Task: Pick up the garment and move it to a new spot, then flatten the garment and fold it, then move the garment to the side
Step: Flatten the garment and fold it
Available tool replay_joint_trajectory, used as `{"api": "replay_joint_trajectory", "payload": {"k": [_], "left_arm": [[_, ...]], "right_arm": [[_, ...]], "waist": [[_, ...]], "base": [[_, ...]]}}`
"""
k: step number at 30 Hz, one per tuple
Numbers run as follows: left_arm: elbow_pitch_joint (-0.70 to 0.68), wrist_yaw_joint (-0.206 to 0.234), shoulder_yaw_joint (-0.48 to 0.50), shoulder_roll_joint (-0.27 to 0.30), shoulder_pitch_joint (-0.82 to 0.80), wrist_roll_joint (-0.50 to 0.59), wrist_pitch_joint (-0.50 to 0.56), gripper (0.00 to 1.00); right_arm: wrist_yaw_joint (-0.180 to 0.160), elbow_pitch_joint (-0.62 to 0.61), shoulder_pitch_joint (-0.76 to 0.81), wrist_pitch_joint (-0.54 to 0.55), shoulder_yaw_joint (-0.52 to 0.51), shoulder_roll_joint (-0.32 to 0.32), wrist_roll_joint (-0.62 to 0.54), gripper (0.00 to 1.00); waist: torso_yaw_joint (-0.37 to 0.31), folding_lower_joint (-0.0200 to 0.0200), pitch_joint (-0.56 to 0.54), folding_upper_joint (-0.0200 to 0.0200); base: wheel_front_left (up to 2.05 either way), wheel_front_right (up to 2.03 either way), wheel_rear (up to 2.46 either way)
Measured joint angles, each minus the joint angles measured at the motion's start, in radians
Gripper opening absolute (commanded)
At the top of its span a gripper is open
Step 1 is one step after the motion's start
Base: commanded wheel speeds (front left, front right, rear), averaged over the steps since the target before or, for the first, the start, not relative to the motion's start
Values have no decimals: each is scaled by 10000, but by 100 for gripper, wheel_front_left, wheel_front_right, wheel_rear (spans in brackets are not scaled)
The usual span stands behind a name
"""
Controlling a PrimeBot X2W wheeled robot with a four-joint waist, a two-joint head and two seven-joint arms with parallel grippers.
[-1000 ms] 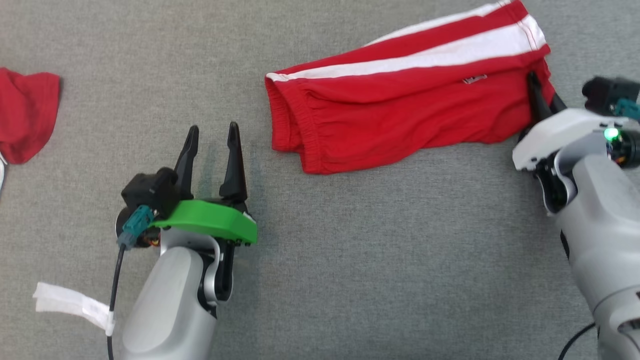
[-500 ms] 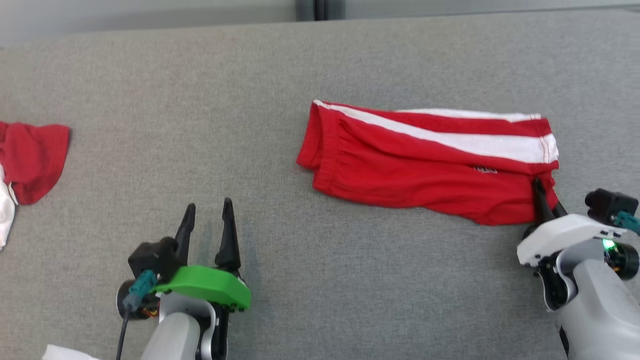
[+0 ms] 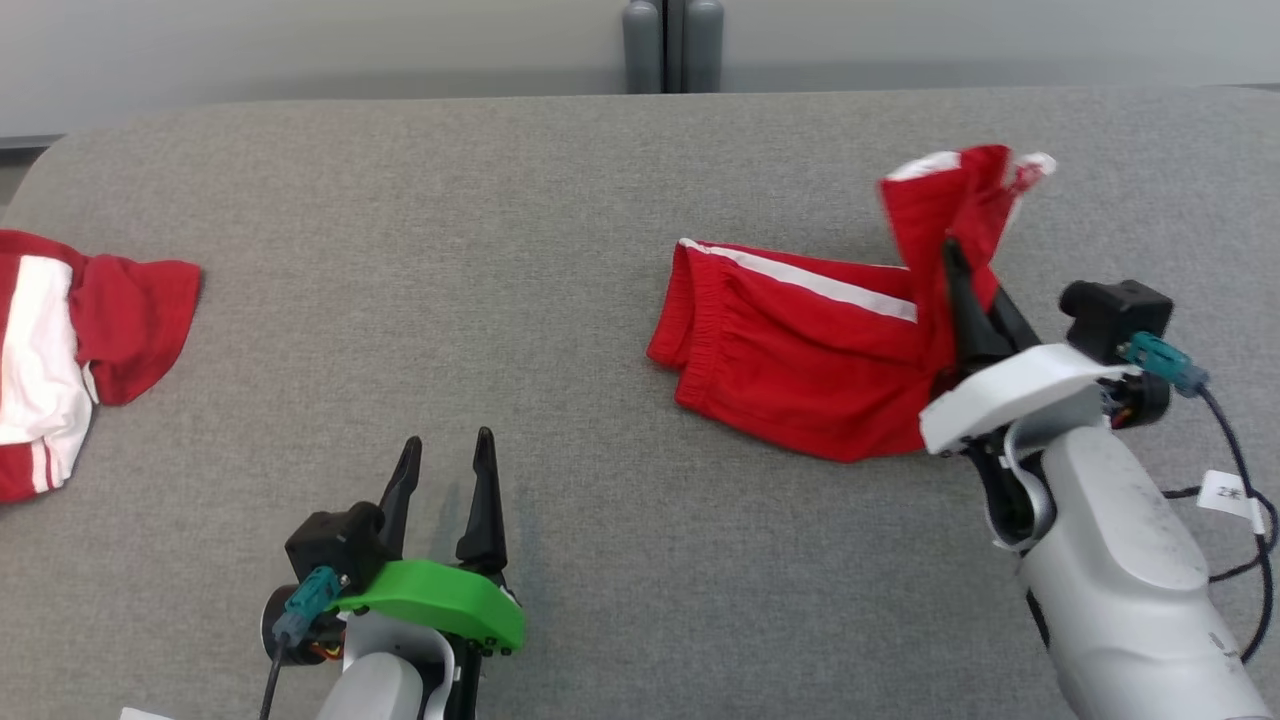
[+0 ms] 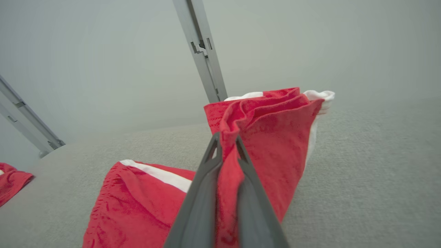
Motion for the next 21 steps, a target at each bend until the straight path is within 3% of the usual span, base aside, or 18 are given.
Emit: {"api": "replay_joint_trajectory", "payload": {"k": [11,12,13,21], "left_arm": [[150,33,-169,0,184,-79,0,100],[165,33,-125,2,238,-67,0,100],[174,33,-92,2,283,-52,0,100],[217,73,196,4,396,286,-2,100]], "right_arm": [[0,591,-603,0,3239,332,1137,0],[0,932,-484,0,3634,339,1225,46],[0,1058,-420,0,3760,334,1200,100],[0,704,-102,0,3476,332,506,100]], "waist": [[1217,0,-70,0],[1415,0,-101,0],[1486,0,-127,0],[1192,0,-291,0]], "base": [[0,0,0],[0,0,0],[0,0,0],[0,0,0]]}}
